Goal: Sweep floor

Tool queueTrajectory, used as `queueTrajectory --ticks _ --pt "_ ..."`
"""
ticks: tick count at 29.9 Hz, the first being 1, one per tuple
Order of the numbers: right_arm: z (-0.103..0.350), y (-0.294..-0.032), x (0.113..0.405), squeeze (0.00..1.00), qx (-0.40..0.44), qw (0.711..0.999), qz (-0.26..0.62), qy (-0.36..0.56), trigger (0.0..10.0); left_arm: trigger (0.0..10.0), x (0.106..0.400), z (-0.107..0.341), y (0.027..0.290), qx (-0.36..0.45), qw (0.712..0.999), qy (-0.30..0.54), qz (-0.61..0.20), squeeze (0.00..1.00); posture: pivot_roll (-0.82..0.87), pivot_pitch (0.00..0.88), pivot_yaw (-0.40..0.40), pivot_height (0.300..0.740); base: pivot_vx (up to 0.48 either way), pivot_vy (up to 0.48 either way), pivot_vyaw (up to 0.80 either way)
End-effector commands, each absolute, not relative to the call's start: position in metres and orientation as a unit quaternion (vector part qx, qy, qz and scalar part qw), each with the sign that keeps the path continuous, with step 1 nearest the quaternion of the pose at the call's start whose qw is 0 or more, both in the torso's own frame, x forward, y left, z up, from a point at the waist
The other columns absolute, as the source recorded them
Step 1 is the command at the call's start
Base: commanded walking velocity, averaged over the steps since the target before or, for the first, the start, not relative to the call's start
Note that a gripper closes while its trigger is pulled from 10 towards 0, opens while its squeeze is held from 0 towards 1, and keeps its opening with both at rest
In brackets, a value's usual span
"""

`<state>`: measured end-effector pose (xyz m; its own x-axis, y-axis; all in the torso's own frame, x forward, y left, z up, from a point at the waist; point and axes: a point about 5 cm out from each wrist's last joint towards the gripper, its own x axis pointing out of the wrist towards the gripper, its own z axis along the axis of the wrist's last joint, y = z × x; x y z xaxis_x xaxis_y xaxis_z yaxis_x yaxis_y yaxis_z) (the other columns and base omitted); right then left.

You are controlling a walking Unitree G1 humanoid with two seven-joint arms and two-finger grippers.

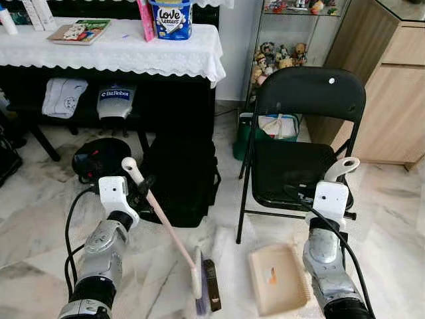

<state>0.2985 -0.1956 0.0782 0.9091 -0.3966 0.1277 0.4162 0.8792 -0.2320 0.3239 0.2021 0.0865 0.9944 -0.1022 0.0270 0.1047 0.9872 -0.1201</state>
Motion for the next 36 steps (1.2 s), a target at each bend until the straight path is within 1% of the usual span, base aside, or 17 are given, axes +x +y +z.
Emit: queueTrajectory --ticks 1,5,11,17,20,25,29,36 --pt "0.081 -0.197 0.301 0.00 -0.129 0.967 -0.213 -0.050 10.0 10.0 0.325 0.097 0.207 -0.041 0.998 -0.036 -0.045 0.00 -0.06 0.072 -0.013 0.740 0.000 0.000 0.00" --pt "0.074 -0.201 0.302 0.00 -0.129 0.965 -0.225 -0.029 10.0 10.0 0.324 0.097 0.207 -0.039 0.998 -0.035 -0.046 0.00 -0.06 0.071 -0.013 0.740 0.000 0.000 0.00" --pt "0.068 -0.203 0.305 0.00 -0.132 0.966 -0.221 -0.013 10.0 10.0 0.321 0.096 0.207 -0.036 0.998 -0.035 -0.041 0.01 -0.06 0.064 -0.017 0.740 0.000 0.000 0.00" --pt "0.063 -0.207 0.307 0.00 -0.106 0.967 -0.233 0.007 10.0 10.0 0.321 0.096 0.204 -0.035 0.998 -0.036 -0.042 0.01 -0.06 0.058 -0.017 0.740 0.000 0.000 0.00" --pt "0.059 -0.211 0.307 0.00 -0.087 0.966 -0.243 0.019 10.0 10.0 0.321 0.096 0.203 -0.034 0.998 -0.040 -0.041 0.01 -0.06 0.054 -0.016 0.740 0.000 0.000 0.00" --pt "0.049 -0.217 0.303 0.00 -0.019 0.959 -0.278 0.058 10.0 10.0 0.321 0.096 0.202 -0.033 0.998 -0.039 -0.043 0.01 -0.06 0.057 -0.018 0.740 0.000 0.000 0.00" --pt "0.049 -0.213 0.304 0.00 -0.015 0.960 -0.273 0.053 10.0 10.0 0.320 0.095 0.201 -0.033 0.998 -0.037 -0.047 0.01 -0.06 0.061 -0.017 0.740 0.000 0.000 0.00" --pt "0.048 -0.202 0.306 0.00 0.017 0.963 -0.261 0.059 10.0 10.0 0.320 0.095 0.200 -0.035 0.997 -0.035 -0.055 0.00 -0.06 0.066 -0.017 0.740 0.000 0.000 0.00"
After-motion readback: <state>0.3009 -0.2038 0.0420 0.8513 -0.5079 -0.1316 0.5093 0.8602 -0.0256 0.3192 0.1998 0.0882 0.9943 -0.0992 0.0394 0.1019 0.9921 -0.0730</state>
